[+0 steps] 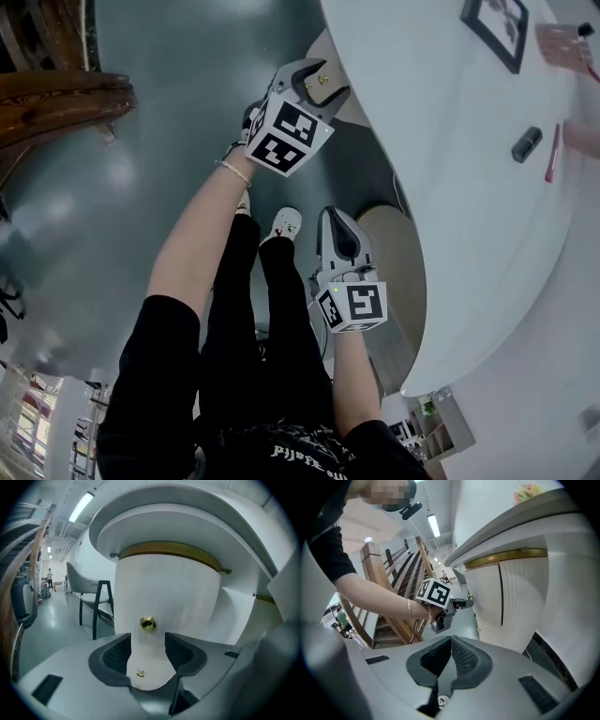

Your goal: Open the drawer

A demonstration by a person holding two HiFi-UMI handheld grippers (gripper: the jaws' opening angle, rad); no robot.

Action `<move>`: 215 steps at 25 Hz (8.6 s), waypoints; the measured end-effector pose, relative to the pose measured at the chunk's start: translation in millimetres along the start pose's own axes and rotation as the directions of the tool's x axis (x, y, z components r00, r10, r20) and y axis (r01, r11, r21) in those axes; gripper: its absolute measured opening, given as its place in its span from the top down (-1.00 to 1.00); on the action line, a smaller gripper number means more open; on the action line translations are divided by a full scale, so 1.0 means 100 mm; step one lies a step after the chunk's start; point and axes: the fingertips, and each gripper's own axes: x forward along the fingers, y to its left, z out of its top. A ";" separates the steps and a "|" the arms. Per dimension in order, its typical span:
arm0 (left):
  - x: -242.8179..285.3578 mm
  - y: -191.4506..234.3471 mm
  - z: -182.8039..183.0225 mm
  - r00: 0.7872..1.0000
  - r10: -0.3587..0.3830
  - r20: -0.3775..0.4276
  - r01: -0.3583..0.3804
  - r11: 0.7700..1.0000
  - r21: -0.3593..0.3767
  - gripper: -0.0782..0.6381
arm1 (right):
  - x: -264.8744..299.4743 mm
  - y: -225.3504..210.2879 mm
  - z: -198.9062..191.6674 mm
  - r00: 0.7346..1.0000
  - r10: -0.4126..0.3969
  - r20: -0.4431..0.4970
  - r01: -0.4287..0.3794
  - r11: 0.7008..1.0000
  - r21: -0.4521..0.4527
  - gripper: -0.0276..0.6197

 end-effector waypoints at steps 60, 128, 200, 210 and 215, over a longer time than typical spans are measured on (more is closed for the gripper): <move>0.12 0.03 0.10 0.979 -0.185 -0.082 0.201 0.941 0.272 0.43 | 0.17 0.33 -0.38 0.976 0.136 -0.171 -0.156 0.982 -0.110 0.83; -1.13 0.37 -0.43 0.969 -0.043 -0.243 0.040 0.999 -0.019 0.46 | -0.49 0.87 -0.01 0.990 0.119 -0.077 -0.115 0.992 0.051 0.83; -1.96 0.66 -0.83 0.951 -0.001 -0.309 -0.015 0.999 -0.049 0.49 | -0.51 1.37 0.03 0.978 0.172 -0.119 -0.170 0.985 0.022 0.83; -2.06 0.70 -0.91 0.948 0.009 -0.318 -0.027 0.998 -0.053 0.50 | -0.48 1.38 0.01 0.976 0.177 -0.125 -0.176 0.984 0.013 0.83; -2.07 0.69 -0.91 0.947 0.014 -0.320 -0.032 0.998 -0.051 0.50 | -0.49 1.41 0.00 0.975 0.184 -0.127 -0.185 0.983 0.007 0.83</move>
